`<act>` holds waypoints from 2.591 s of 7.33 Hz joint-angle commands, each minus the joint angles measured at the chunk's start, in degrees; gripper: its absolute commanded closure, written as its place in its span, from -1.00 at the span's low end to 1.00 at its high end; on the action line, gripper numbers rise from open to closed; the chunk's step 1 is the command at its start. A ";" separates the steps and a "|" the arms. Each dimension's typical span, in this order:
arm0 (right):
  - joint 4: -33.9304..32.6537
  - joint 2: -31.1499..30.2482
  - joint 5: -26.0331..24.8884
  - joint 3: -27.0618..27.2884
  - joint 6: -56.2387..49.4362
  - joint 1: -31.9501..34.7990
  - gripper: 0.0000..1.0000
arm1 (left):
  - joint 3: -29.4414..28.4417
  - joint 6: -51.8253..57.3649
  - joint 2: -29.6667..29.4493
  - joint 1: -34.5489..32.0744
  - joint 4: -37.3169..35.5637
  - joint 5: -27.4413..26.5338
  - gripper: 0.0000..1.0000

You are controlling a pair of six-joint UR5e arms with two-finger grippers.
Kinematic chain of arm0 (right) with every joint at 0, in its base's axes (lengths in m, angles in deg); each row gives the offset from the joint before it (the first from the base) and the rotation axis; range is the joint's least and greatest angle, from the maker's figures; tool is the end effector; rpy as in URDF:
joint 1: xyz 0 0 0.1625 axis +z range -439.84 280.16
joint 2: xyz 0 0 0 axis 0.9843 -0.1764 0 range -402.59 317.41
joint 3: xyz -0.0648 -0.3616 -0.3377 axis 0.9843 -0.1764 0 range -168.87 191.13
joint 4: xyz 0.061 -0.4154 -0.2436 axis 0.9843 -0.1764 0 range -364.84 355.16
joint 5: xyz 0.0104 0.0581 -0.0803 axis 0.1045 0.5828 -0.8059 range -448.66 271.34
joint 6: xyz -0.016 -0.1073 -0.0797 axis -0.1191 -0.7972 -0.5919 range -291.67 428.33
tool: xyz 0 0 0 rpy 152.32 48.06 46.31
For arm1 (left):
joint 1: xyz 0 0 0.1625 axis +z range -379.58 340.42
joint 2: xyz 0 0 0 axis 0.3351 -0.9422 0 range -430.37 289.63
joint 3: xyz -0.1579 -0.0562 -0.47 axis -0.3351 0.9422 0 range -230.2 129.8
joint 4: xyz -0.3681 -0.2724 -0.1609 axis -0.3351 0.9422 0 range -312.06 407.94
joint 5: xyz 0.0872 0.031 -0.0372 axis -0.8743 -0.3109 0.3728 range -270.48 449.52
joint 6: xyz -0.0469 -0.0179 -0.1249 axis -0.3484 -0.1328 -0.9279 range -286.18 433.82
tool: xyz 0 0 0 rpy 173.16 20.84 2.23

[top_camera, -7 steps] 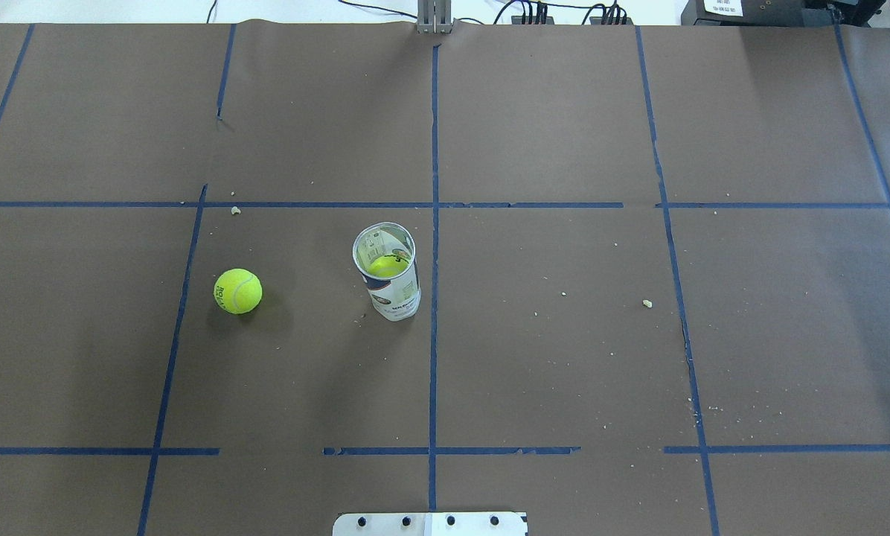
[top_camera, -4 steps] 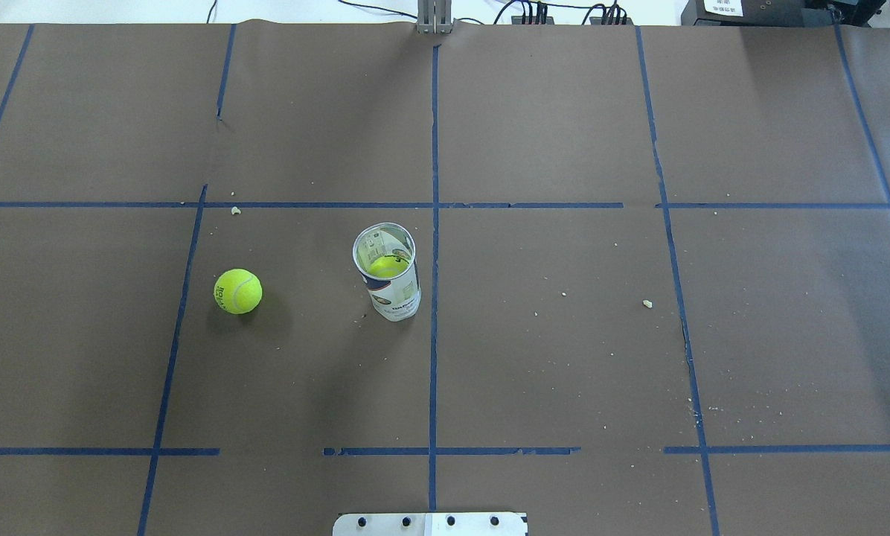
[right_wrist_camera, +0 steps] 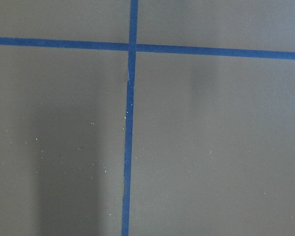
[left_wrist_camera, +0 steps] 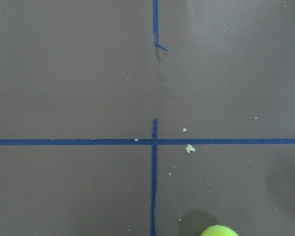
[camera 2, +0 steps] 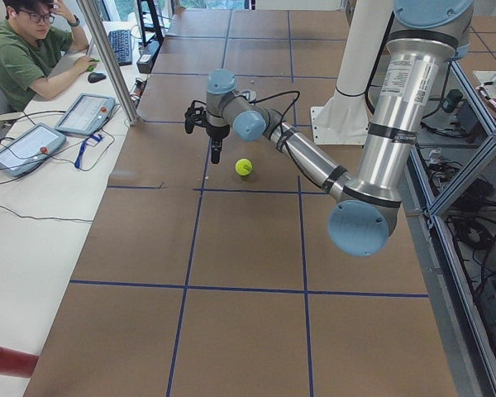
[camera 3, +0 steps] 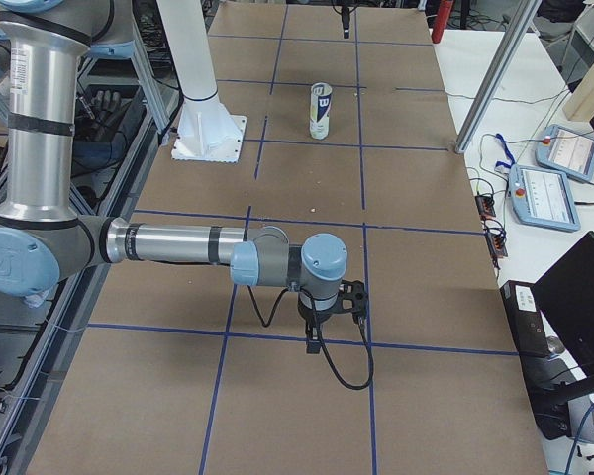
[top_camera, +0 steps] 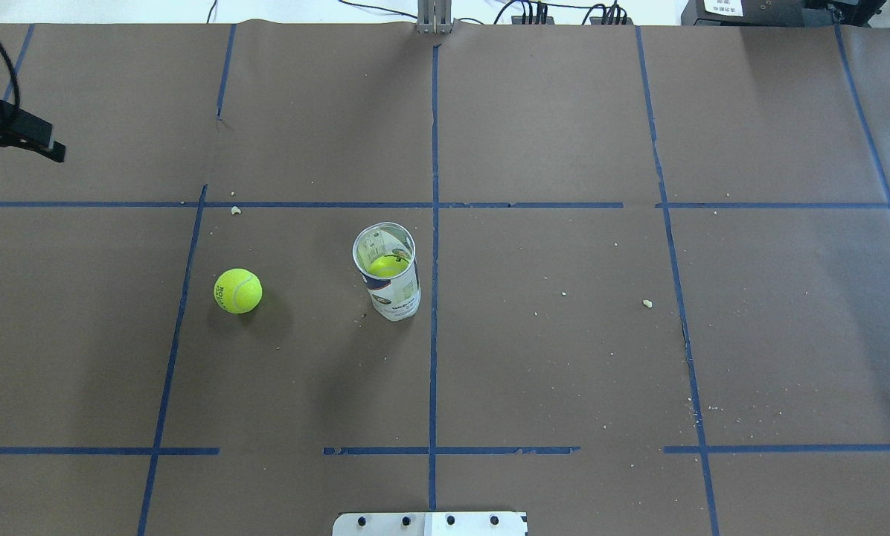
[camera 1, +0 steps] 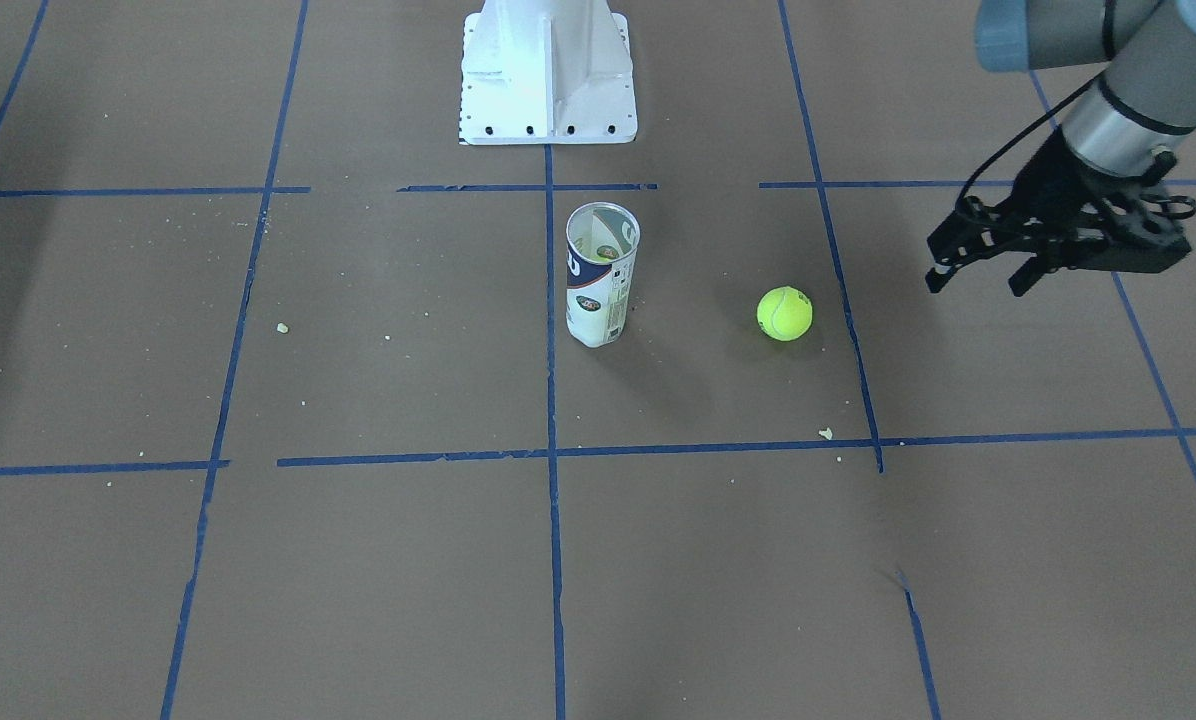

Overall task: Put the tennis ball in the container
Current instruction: 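Move the left gripper down over the loose tennis ball, then close the left gripper around the tennis ball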

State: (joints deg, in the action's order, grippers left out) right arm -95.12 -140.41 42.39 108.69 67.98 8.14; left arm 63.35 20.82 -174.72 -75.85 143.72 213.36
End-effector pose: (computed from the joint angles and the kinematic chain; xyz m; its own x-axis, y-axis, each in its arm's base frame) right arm 0.0274 -0.4989 0.7614 0.7536 -0.0266 0.6567 0.0399 0.9992 -0.0053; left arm 0.3075 -0.5657 0.3712 0.6078 -0.0104 -0.7940 0.1396 0.9857 0.0940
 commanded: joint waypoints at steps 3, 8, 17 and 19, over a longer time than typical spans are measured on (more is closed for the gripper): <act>0.02 0.00 0.00 0.00 0.00 0.00 -1.00 | -2.70 -11.67 -3.49 14.59 0.02 -10.98 -1.00; 0.02 0.08 0.00 0.09 0.00 0.00 -1.00 | -9.39 -13.88 -4.11 18.57 4.85 -15.12 -1.00; -0.07 0.00 0.00 0.00 0.00 0.00 -1.00 | -15.55 -13.27 -3.67 20.15 11.54 -15.30 -1.00; -0.07 0.00 0.00 0.00 0.00 0.00 -1.00 | -15.46 -13.36 -3.67 20.41 11.54 -15.30 -1.00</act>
State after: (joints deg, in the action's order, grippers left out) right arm -95.18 -140.41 42.39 108.69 67.98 8.14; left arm 47.81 7.53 -178.41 -55.56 155.26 198.06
